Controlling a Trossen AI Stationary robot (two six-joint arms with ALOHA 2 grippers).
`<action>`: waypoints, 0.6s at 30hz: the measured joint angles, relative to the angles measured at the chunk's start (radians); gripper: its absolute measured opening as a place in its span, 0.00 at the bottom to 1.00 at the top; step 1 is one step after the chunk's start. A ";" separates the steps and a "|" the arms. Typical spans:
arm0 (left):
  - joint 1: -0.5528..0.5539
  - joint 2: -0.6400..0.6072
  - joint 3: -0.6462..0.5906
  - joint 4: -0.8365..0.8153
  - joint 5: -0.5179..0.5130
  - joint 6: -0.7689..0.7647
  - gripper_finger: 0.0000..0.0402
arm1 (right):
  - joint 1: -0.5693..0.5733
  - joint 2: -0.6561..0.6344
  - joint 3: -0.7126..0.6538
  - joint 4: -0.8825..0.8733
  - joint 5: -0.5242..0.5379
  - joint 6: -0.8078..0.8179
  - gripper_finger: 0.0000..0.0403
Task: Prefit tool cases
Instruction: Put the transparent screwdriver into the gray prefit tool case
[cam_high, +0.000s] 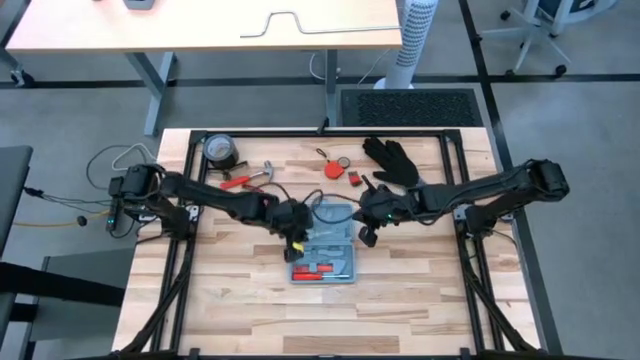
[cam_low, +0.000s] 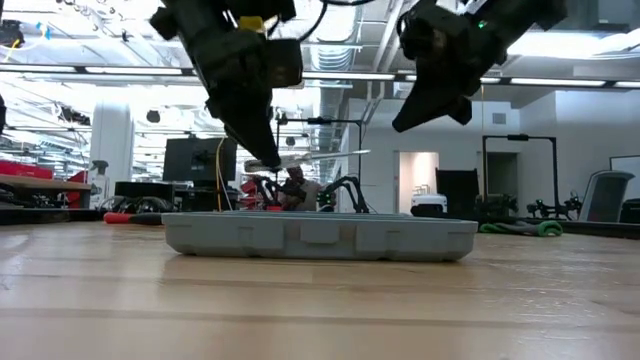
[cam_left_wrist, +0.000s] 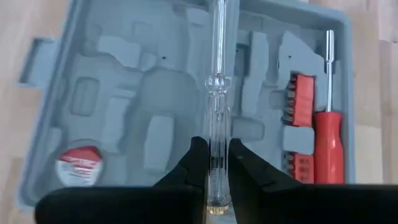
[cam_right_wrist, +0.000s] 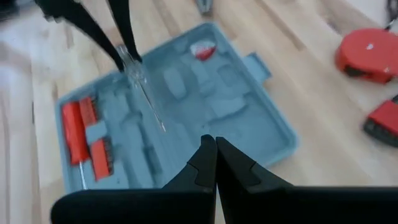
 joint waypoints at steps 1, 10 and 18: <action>-0.018 0.009 0.001 0.006 -0.017 -0.017 0.08 | 0.012 -0.004 0.000 -0.021 0.008 0.003 0.03; -0.119 0.132 0.002 0.089 -0.037 -0.113 0.08 | 0.107 -0.068 -0.062 -0.048 0.102 0.113 0.03; -0.131 0.171 0.003 0.083 -0.073 -0.136 0.08 | 0.175 -0.121 -0.110 -0.051 0.155 0.195 0.03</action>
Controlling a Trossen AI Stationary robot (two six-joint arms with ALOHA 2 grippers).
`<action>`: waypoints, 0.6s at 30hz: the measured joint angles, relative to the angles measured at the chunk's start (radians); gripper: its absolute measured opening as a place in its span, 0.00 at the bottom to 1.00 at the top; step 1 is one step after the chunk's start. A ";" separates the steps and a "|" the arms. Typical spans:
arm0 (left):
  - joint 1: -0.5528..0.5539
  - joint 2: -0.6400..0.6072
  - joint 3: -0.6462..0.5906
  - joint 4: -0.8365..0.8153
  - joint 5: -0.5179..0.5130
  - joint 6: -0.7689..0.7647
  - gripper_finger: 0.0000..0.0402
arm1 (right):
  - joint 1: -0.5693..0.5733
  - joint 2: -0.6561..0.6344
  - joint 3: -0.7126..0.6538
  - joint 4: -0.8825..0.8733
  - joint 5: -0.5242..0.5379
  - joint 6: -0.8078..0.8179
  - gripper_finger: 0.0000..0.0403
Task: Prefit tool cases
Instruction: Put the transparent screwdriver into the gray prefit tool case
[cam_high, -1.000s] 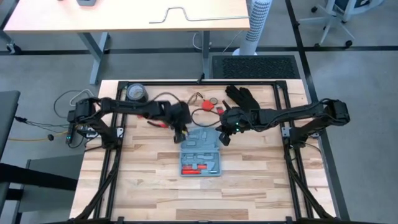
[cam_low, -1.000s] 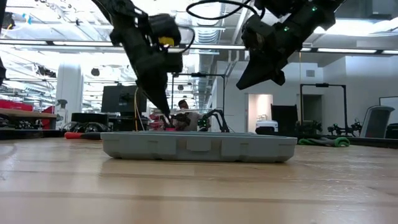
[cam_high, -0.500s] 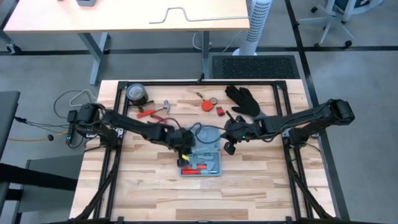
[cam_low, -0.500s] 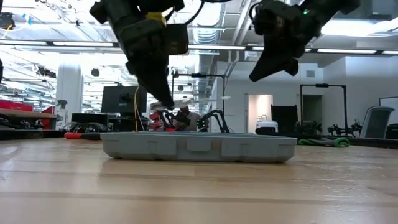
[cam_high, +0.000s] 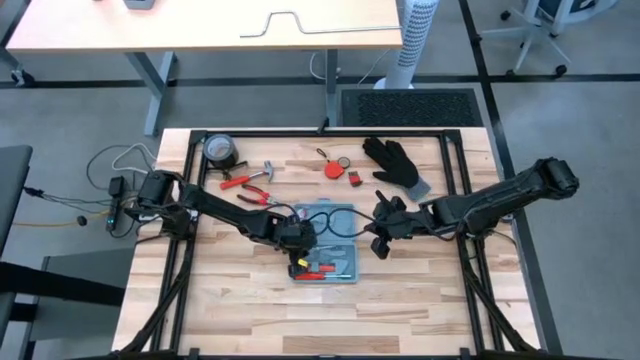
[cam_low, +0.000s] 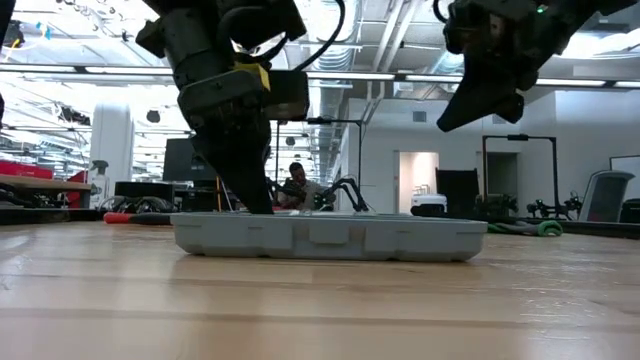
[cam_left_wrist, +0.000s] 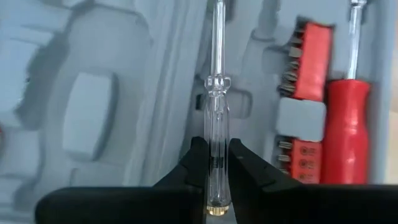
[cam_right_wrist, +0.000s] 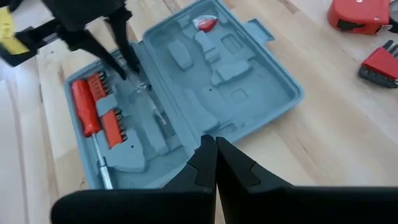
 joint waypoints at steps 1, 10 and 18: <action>0.000 0.000 0.000 -0.002 -0.010 0.000 0.08 | 0.004 0.000 0.000 0.004 0.001 0.000 0.03; 0.001 -0.011 -0.002 -0.022 -0.116 -0.006 0.19 | 0.010 0.004 0.000 0.014 0.002 0.018 0.03; 0.001 -0.011 -0.002 -0.020 -0.115 0.032 0.19 | -0.010 0.004 0.000 0.014 0.002 0.017 0.03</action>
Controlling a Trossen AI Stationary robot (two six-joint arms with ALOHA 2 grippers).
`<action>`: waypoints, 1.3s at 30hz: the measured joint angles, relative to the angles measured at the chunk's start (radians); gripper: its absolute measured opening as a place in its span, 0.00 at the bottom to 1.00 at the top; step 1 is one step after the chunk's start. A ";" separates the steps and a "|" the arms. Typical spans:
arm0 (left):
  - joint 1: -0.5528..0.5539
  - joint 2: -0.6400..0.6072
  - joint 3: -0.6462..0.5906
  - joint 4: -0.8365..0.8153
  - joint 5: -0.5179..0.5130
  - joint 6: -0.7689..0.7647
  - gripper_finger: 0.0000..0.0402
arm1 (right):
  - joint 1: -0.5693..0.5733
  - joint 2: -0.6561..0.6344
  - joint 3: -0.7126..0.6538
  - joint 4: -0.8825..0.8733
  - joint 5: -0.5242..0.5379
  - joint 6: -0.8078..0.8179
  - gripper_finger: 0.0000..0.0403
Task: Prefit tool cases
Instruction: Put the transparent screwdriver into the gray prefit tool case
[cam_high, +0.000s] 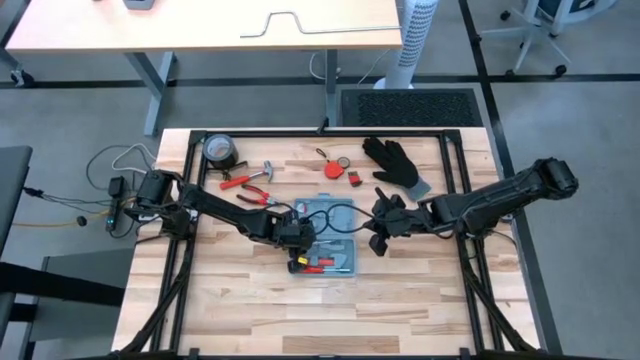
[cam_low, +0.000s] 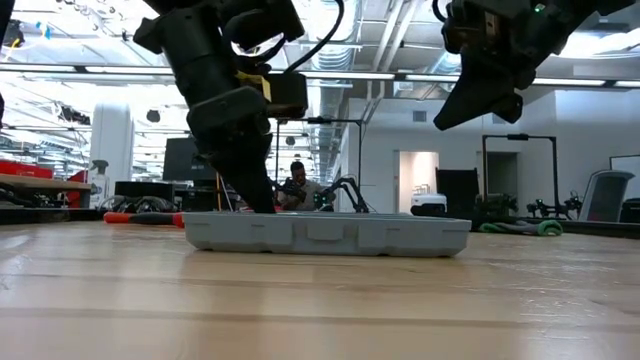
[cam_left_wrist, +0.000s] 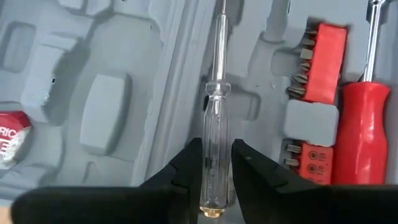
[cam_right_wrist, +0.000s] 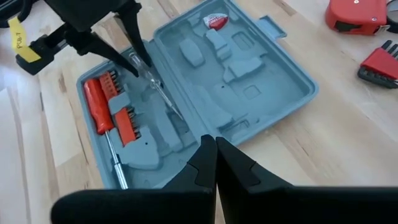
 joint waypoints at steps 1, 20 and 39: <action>0.000 0.000 0.000 0.000 0.000 0.006 0.19 | -0.004 0.000 0.000 0.000 0.000 0.000 0.03; -0.008 -0.013 0.001 0.090 -0.073 0.060 0.18 | -0.010 0.057 0.000 0.110 -0.004 -0.010 0.03; 0.036 0.120 0.006 0.261 0.055 0.042 0.00 | -0.021 0.331 0.016 0.366 -0.213 -0.006 0.03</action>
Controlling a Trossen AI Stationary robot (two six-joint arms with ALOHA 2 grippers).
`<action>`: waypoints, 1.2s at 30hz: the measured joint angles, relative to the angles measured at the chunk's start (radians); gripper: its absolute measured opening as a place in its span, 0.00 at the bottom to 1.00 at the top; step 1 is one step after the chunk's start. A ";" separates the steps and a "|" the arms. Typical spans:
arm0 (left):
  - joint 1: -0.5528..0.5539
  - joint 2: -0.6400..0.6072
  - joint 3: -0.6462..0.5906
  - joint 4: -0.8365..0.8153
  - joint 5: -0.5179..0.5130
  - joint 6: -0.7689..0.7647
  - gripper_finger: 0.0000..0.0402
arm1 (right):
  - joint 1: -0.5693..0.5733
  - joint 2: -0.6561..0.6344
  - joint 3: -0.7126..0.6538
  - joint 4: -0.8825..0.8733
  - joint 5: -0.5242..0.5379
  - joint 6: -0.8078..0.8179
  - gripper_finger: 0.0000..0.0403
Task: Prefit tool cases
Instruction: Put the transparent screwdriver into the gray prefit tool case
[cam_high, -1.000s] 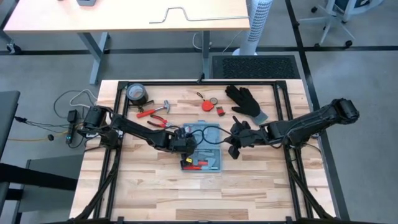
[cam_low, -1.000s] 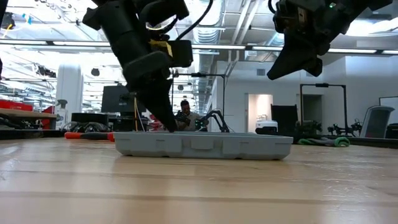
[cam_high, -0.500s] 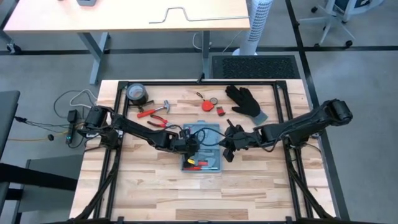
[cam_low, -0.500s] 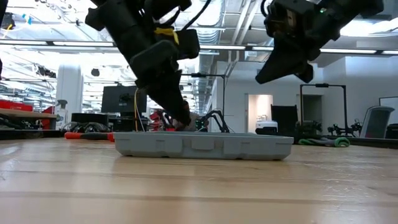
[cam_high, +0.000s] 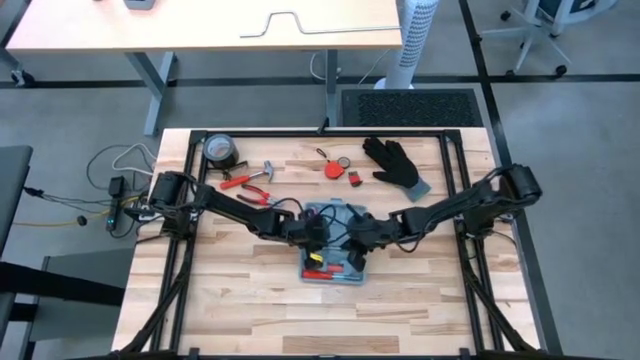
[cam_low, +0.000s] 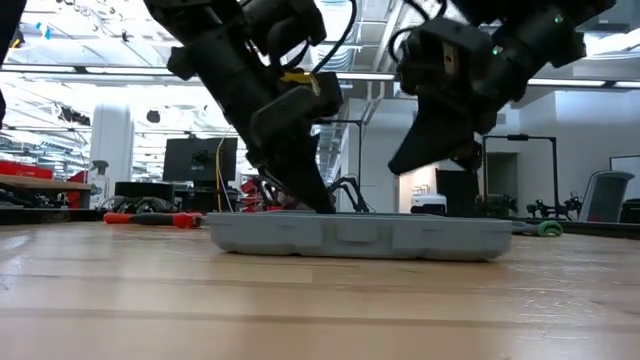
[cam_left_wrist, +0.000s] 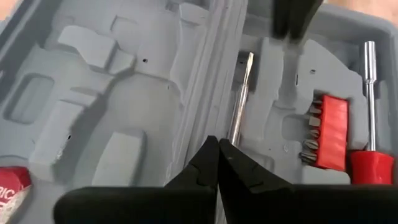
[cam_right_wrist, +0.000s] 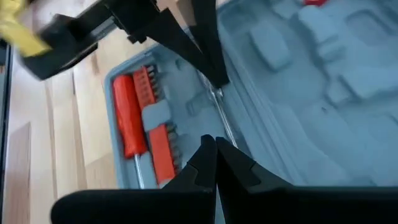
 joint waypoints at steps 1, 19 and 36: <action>-0.003 0.002 0.000 0.014 0.007 -0.001 0.00 | -0.001 0.017 0.010 0.005 -0.013 -0.006 0.03; -0.007 -0.006 -0.004 0.047 0.020 -0.020 0.00 | 0.008 0.167 0.054 -0.002 -0.129 0.012 0.01; -0.031 -0.054 -0.008 0.013 0.032 0.004 0.00 | 0.006 0.104 0.051 0.014 -0.056 -0.034 0.01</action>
